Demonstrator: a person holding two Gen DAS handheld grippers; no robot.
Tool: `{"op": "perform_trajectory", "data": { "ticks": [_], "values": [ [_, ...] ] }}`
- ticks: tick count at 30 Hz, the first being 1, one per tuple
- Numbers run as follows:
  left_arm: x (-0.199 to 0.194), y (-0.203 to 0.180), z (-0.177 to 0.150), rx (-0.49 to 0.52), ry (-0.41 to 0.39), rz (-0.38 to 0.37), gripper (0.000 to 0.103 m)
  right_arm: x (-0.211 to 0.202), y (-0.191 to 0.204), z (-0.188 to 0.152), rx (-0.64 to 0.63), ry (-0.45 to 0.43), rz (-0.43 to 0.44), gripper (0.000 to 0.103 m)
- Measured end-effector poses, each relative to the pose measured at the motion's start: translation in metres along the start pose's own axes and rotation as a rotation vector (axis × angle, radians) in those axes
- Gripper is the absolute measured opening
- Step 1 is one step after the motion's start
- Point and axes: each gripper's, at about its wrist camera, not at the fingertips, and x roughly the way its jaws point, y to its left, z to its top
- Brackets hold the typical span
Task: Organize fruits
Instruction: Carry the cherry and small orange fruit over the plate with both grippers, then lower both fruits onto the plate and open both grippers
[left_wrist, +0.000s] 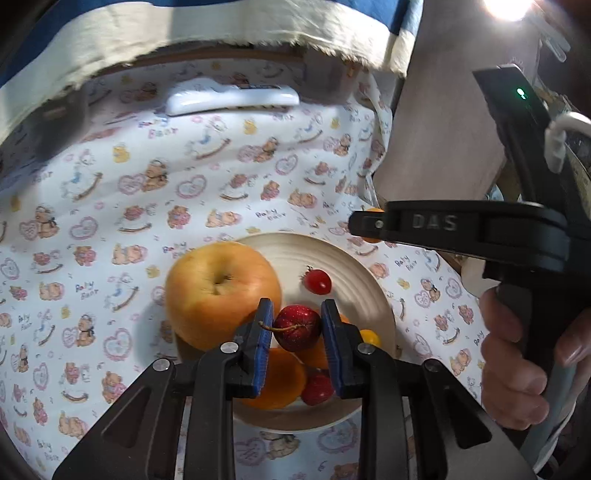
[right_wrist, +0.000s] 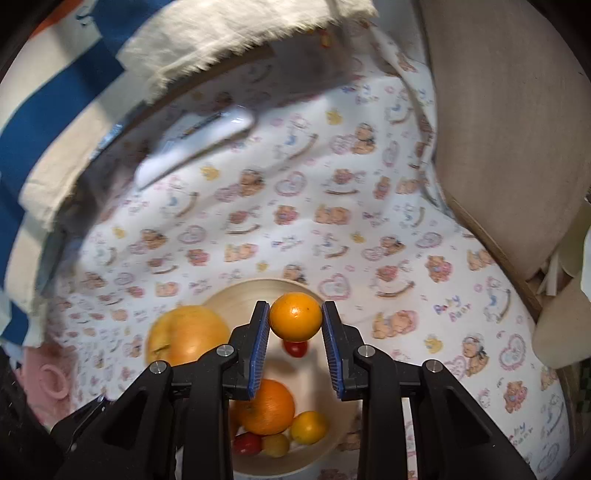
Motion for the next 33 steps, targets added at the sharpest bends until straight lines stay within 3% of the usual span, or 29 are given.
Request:
{"op": "perform_trajectory", "data": {
  "ticks": [26, 33],
  "values": [
    [0.018, 0.002, -0.007, -0.031, 0.048, 0.004, 0.026, 0.051, -0.011, 0.000, 0.034, 0.158, 0.005, 0.029],
    [0.016, 0.003, -0.008, -0.025, 0.040, 0.004, 0.027, 0.050, -0.006, 0.001, 0.020, 0.147, 0.020, 0.029]
  ]
}}
